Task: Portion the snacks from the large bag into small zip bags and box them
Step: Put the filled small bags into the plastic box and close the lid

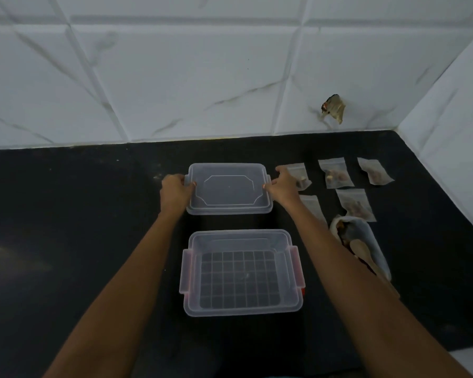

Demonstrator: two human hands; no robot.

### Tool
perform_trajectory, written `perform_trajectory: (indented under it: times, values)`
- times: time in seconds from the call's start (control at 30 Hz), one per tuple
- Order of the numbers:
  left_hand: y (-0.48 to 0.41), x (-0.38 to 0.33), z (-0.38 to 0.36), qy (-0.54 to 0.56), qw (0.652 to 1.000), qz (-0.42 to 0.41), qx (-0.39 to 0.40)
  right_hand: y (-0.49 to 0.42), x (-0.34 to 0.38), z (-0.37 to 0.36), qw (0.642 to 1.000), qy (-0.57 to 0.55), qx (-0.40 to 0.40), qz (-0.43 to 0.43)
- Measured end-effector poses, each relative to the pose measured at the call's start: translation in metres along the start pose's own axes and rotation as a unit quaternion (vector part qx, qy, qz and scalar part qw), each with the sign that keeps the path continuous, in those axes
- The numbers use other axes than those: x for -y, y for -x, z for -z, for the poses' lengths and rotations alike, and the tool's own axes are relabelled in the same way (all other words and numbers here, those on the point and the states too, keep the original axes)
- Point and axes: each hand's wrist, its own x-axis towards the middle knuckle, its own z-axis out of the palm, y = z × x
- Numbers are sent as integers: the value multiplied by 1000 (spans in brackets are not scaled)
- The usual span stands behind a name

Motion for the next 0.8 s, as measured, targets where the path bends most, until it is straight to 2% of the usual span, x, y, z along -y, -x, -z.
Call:
perform_trajectory:
  times: [0.4,0.6,0.8]
  values:
    - [-22,38,-32,-57,998,22,31,-15,-20,-25,990,136,23,2]
    - [-22,38,-33,-70,997,18,38,-12,-24,-20,997,70,28,-12]
    - [-1,9,-34,-121,991,-48,26,1,-33,-1,999,44,17,21]
